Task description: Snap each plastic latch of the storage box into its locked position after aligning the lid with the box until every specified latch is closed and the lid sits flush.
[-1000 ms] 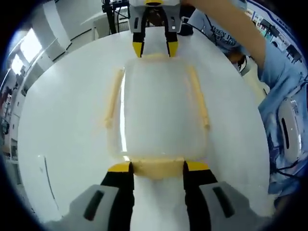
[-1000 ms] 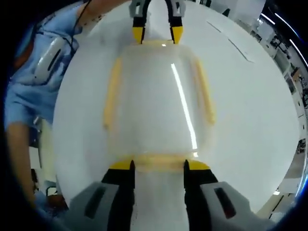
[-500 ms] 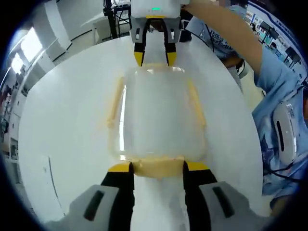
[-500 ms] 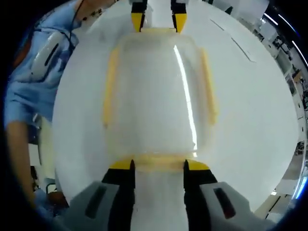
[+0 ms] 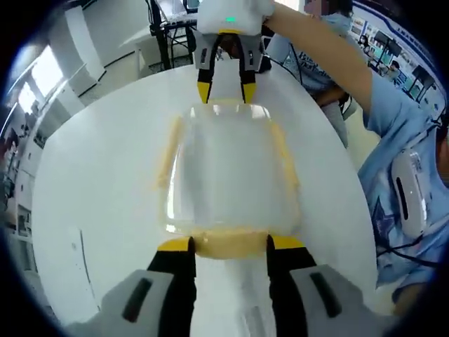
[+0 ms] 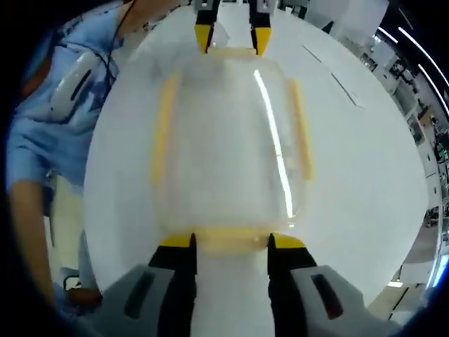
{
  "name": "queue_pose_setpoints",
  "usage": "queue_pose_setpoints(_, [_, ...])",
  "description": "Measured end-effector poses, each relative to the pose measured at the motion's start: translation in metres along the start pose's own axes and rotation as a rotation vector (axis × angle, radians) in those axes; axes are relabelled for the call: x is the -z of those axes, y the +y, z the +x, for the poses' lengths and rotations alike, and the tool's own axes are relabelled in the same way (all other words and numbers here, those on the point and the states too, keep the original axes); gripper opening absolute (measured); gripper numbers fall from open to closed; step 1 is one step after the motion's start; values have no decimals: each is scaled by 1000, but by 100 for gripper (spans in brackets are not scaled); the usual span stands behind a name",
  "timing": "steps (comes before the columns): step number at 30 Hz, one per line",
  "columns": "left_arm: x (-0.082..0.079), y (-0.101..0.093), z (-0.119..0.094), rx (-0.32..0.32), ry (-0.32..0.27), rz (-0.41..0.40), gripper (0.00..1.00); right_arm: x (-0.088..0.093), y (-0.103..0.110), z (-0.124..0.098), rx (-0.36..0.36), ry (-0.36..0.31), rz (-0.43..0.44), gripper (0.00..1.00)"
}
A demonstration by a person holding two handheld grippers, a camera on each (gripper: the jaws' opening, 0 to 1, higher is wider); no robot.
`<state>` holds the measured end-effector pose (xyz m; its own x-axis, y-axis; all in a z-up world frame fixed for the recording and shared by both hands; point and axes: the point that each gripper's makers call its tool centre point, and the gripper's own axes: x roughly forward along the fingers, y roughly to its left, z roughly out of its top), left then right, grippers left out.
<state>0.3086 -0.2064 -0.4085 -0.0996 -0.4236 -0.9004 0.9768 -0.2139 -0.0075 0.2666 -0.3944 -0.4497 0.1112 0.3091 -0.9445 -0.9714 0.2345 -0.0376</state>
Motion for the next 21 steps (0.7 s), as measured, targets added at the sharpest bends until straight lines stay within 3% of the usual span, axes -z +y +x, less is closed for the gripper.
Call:
queue_pose_setpoints(14, [9, -24, -37, -27, -50, -2, 38, -37, 21, -25, 37, -57, -33, 38])
queue_pose_setpoints(19, [20, -33, -49, -28, -64, -13, 38, -51, 28, -28, 33, -79, -47, 38])
queue_pose_setpoints(21, [31, -40, -58, -32, -78, -26, 38, -68, 31, -30, 30, -94, -66, 38])
